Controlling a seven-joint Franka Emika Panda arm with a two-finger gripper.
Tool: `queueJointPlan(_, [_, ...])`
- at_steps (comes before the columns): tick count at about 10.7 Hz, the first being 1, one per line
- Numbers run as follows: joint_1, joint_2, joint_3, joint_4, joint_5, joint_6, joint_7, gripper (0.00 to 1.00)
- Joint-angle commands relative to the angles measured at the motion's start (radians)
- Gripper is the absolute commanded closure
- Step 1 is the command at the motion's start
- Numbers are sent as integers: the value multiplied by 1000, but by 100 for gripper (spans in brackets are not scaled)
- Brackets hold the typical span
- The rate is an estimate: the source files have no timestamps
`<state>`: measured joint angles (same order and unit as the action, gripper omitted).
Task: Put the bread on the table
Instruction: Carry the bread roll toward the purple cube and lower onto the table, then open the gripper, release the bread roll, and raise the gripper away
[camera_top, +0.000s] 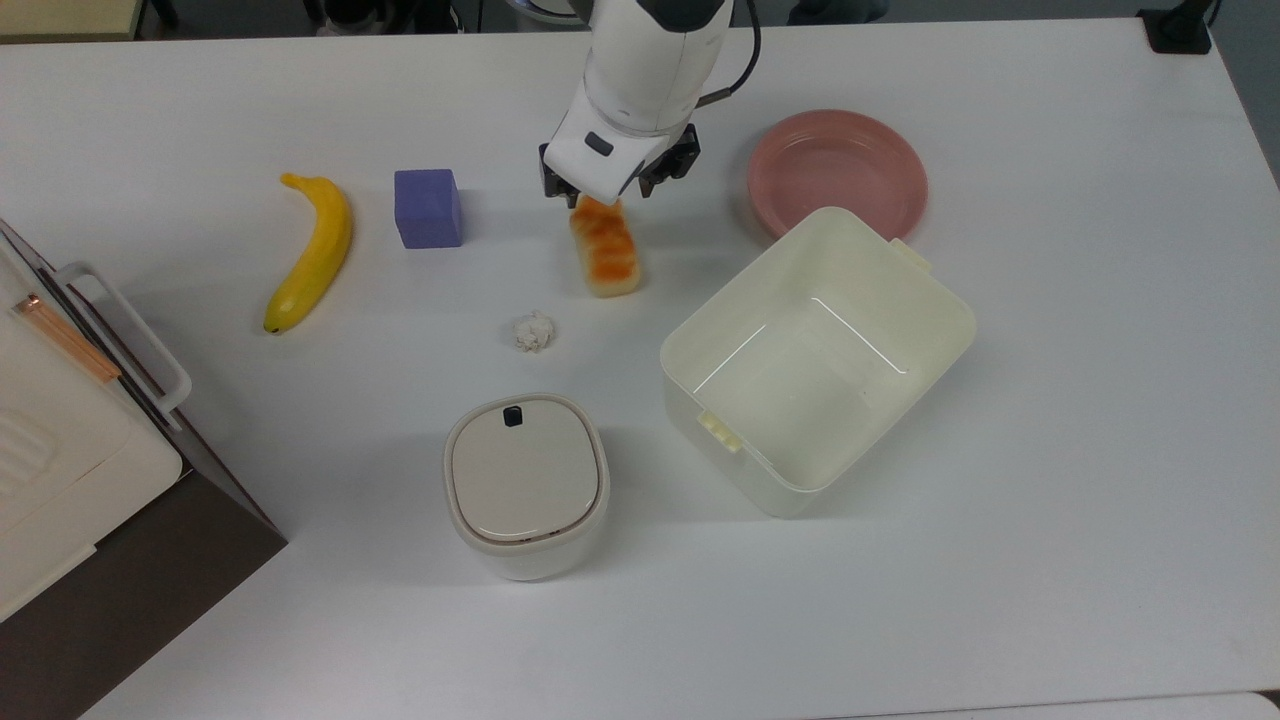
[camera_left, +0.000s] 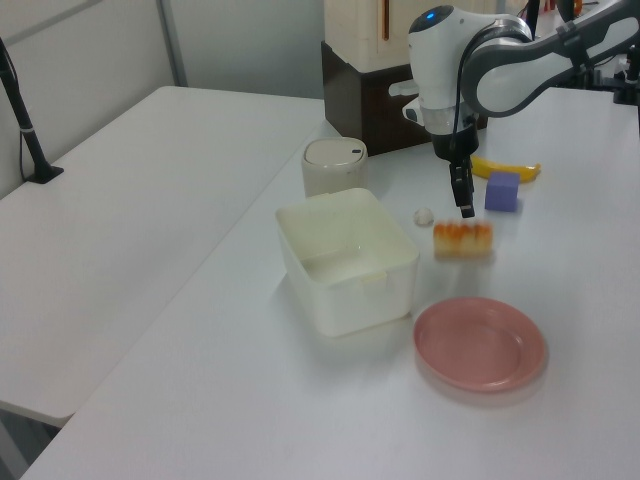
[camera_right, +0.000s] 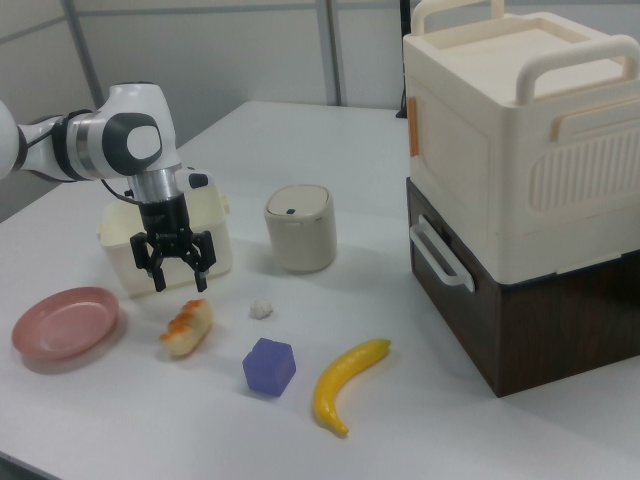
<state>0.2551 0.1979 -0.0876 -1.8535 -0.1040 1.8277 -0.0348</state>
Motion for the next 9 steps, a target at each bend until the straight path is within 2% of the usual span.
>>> queueJointPlan(1, [-8, -32, -3, -6, 0, 13, 9, 0])
queueJointPlan(3, [-104, -69, 34, 55, 18, 8, 64, 0])
queueJointPlan(5, [-201, -107, 48, 130, 97, 2, 62, 0])
queueJointPlan(6, [-229, -124, 46, 158, 108, -7, 64, 0])
queueJointPlan(9, [-231, -127, 37, 203, 107, -65, 61, 0])
